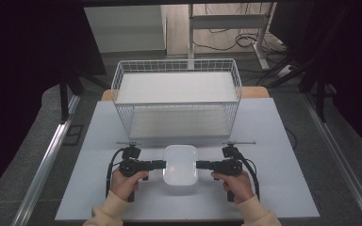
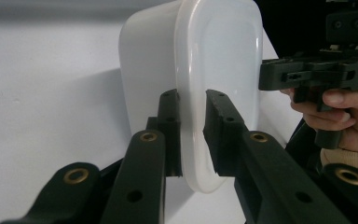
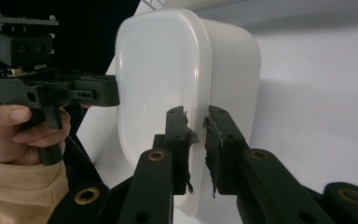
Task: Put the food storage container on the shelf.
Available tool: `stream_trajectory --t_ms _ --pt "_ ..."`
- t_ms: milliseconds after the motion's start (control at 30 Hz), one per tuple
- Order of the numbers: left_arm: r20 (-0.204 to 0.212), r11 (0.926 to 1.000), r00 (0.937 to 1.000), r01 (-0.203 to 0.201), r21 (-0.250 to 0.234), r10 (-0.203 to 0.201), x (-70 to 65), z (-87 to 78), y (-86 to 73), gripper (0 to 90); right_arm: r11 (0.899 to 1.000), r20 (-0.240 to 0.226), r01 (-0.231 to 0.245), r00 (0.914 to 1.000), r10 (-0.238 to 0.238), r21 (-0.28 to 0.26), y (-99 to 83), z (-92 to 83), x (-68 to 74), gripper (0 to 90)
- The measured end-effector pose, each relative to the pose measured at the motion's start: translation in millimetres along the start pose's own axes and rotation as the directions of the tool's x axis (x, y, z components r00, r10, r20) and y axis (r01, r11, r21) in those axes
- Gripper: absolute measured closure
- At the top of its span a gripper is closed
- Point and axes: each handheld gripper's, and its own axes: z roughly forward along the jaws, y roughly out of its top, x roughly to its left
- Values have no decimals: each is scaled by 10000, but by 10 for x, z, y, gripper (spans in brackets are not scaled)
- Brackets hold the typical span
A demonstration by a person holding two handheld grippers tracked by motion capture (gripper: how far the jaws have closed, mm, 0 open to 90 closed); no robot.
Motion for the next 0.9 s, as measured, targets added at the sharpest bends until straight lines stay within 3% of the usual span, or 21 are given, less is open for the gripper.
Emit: stream_trajectory --t_ms 467,900 --pt "18 9989 9993 -384 -270 385 -74 -70 11 798 9969 102 728 9973 -725 -315 9 -48 72 796" --pt "-226 9931 9949 -991 -634 978 -193 -158 41 799 9846 264 1611 9868 -1596 -675 52 -126 210 796"
